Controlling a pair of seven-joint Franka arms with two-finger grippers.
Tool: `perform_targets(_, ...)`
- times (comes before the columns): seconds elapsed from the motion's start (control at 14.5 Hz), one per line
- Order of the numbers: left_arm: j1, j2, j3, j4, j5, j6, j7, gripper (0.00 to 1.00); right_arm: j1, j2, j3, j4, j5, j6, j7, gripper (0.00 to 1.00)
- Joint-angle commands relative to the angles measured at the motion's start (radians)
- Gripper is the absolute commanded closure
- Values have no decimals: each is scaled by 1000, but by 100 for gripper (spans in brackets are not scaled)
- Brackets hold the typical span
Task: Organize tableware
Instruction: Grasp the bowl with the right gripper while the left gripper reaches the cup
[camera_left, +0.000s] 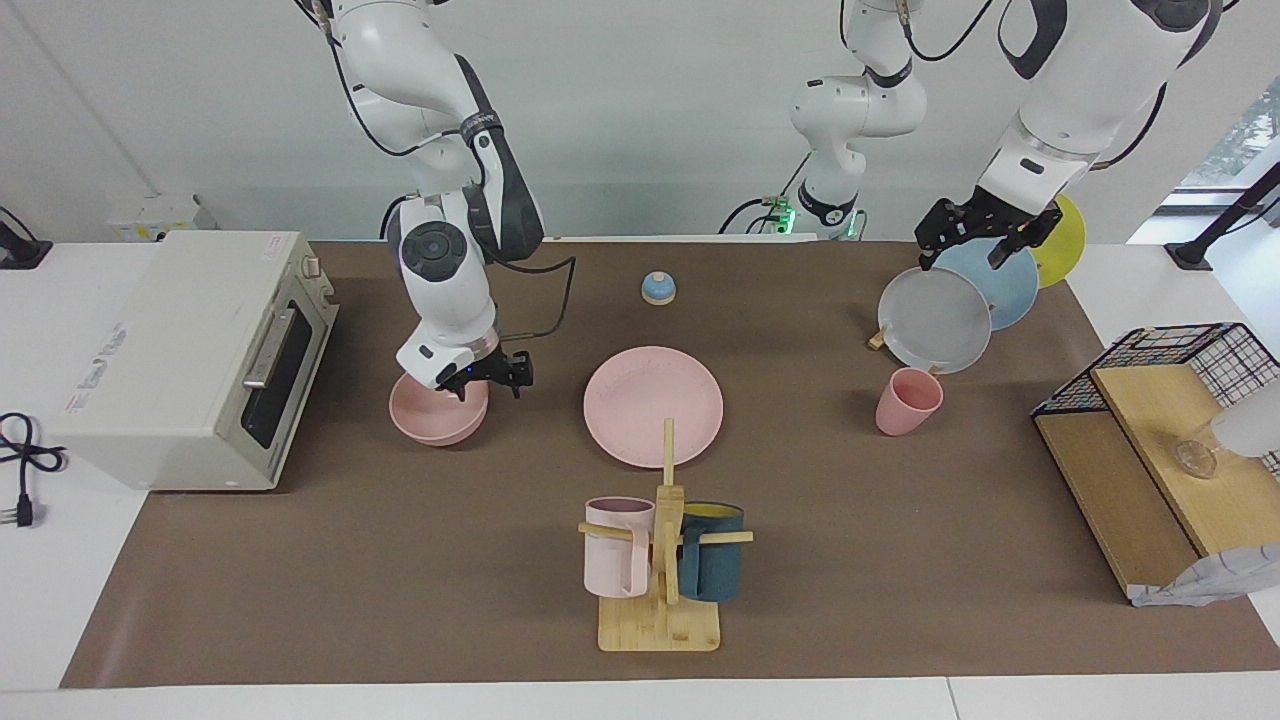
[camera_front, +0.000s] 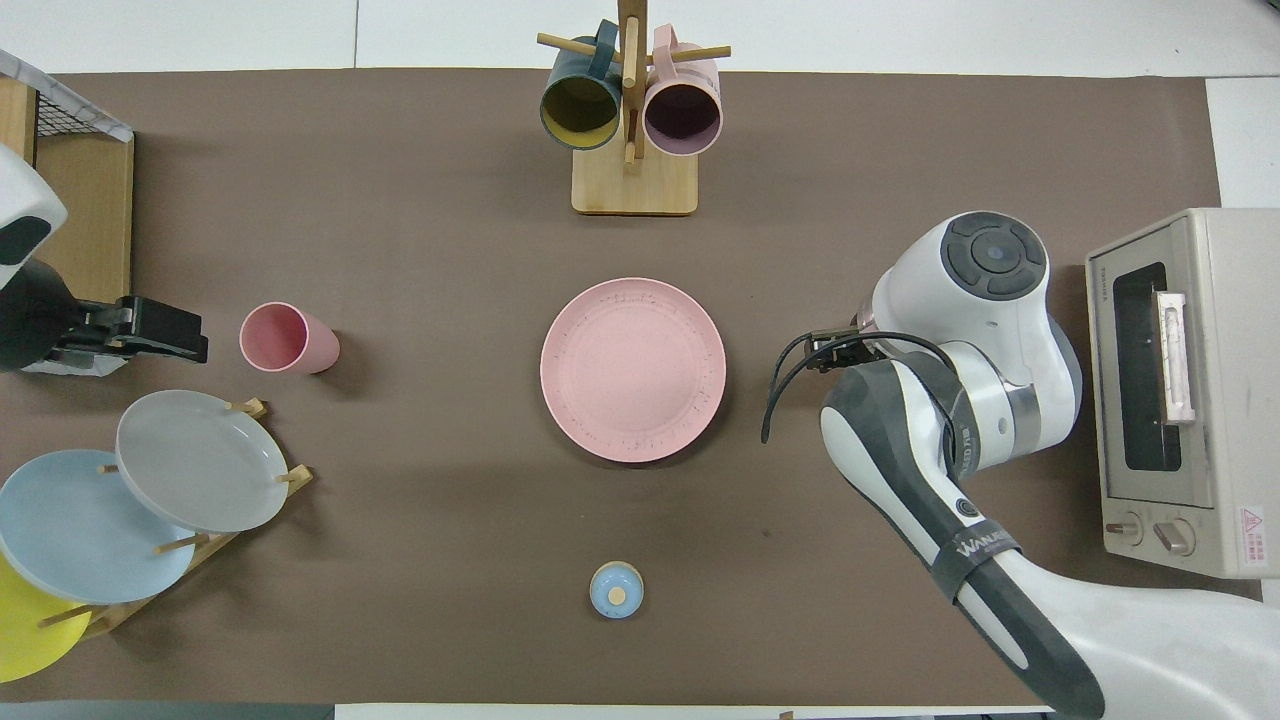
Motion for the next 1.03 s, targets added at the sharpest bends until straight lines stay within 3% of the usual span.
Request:
perform_targets(0.0,12,2,-10,17,18,-21,-9,0,3,-25,-1,-37,11,31,17,42)
perform_targets(0.07,12,2,-10,17,18,-26,-9,0,3,-25,-1,-40,3,33,16,47)
perform_targets(0.48,13,0,-9,14,16,-20,-41,0,1,-29,-1,-68,-14,59,5,48)
perform_targets(0.55,13,-12,-10,-21,16,-4,-96,0,3,-29,-1,-68,-26,59,-4,56)
perform_targets(0.69,-3,-38,-10,-133,18,153,-78,0,3,-29,-1,-69,-70,59,-7,79)
perform_targets(0.83,-11,-39,-13,-150,15,152,-72,0,3,-31,-1,-69,-75,58,-7,100)
perform_targets(0.96,-11,-38,-13,-149,12,149,-73,0,4,-31,-1,-68,-92,51,-9,100)
